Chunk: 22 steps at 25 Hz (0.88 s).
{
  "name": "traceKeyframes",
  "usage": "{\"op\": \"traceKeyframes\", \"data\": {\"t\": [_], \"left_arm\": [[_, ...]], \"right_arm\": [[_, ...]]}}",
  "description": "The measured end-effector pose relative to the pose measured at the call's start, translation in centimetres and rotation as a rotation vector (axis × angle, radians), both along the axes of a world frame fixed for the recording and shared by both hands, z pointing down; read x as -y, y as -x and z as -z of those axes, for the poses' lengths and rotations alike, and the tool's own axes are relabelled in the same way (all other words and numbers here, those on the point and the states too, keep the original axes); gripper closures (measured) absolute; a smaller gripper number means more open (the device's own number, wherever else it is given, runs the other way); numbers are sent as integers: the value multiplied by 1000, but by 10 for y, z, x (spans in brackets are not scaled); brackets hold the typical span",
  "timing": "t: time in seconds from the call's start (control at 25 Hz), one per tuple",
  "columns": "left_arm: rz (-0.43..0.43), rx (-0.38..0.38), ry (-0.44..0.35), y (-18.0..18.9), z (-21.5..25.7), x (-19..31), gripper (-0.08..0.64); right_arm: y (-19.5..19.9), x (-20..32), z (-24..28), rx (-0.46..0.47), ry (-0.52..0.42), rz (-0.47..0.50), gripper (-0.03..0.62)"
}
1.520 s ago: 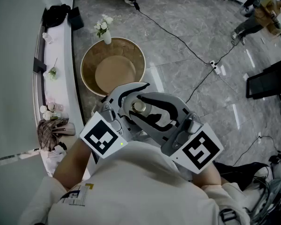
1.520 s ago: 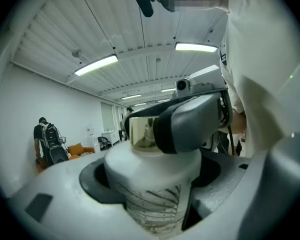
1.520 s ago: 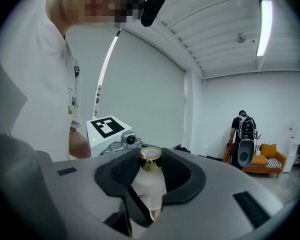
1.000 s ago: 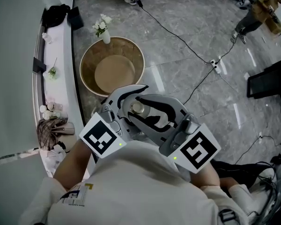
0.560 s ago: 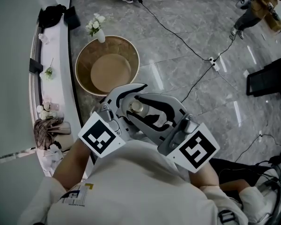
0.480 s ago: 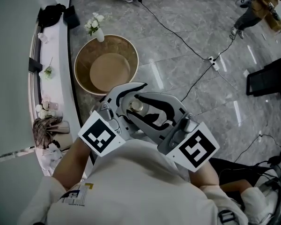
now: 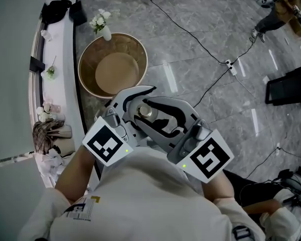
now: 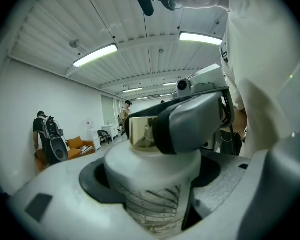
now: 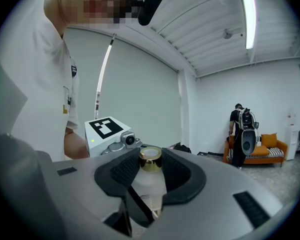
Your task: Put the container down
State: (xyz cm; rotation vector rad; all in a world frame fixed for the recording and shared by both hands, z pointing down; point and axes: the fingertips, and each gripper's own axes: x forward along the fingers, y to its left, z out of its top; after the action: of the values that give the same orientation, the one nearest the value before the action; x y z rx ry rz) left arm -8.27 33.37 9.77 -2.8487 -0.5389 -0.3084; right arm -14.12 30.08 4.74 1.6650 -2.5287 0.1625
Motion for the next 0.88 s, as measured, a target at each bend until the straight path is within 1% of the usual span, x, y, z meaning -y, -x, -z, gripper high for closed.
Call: {"op": "traceKeyframes", "data": {"t": [0.36, 0.64, 0.72, 0.88], "left_arm": [[28, 8, 11, -32, -8, 53, 212], [56, -16, 11, -36, -24, 59, 212], [77, -22, 11, -47, -27, 82, 212], [97, -9, 26, -76, -28, 146, 212]], "right_arm": [[-31, 53, -8, -3, 33, 27, 459], [-33, 57, -26, -47, 42, 52, 459], [-44, 79, -29, -48, 48, 55, 459], [-72, 143, -29, -25, 72, 64, 459]]}}
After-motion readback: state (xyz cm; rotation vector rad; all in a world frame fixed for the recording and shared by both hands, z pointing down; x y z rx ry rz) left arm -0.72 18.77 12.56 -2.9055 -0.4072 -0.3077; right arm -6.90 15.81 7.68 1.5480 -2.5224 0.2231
